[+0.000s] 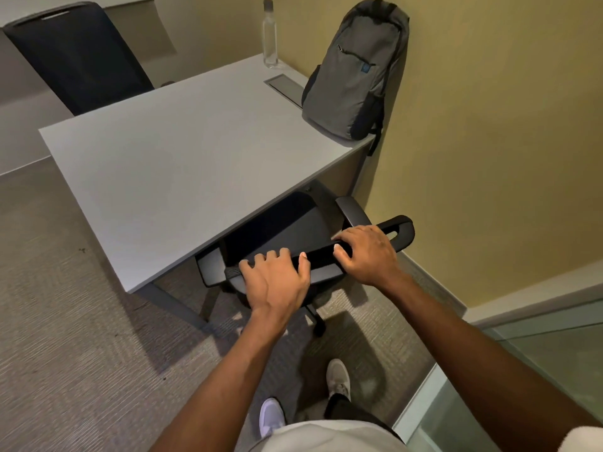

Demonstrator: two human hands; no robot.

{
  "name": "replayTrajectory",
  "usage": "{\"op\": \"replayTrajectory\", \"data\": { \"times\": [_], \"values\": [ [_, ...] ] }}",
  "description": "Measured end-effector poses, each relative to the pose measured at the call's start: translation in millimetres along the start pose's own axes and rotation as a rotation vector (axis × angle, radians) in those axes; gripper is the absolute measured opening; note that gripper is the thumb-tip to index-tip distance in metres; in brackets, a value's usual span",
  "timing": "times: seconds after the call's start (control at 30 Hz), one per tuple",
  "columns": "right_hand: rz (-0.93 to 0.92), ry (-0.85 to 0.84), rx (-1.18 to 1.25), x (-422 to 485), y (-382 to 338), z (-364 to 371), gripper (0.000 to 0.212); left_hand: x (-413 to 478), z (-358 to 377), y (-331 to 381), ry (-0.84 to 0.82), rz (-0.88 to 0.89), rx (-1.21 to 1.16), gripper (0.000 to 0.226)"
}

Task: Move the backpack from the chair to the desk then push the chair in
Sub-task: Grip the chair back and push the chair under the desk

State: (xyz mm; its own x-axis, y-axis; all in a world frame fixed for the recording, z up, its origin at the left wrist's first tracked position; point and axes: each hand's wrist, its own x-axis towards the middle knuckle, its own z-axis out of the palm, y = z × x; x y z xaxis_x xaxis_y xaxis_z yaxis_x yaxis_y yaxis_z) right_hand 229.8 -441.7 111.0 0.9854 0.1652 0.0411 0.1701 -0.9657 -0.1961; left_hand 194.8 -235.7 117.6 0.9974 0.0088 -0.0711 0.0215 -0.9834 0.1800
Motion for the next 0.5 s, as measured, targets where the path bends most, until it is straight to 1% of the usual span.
{"op": "replayTrajectory", "data": {
  "times": [0.17, 0.33, 0.5],
  "values": [
    [-0.072, 0.008, 0.008, 21, 45, -7, 0.048, 10, 6, 41, -0.054, -0.048, -0.023, 0.068],
    [-0.149, -0.009, -0.017, 46, 81, -11, 0.043, 21, 7, 75, -0.069, -0.109, -0.04, 0.066],
    [-0.209, -0.021, -0.003, 70, 109, -15, 0.046, 36, 9, 104, -0.092, -0.155, -0.043, 0.065]
  ]
}}
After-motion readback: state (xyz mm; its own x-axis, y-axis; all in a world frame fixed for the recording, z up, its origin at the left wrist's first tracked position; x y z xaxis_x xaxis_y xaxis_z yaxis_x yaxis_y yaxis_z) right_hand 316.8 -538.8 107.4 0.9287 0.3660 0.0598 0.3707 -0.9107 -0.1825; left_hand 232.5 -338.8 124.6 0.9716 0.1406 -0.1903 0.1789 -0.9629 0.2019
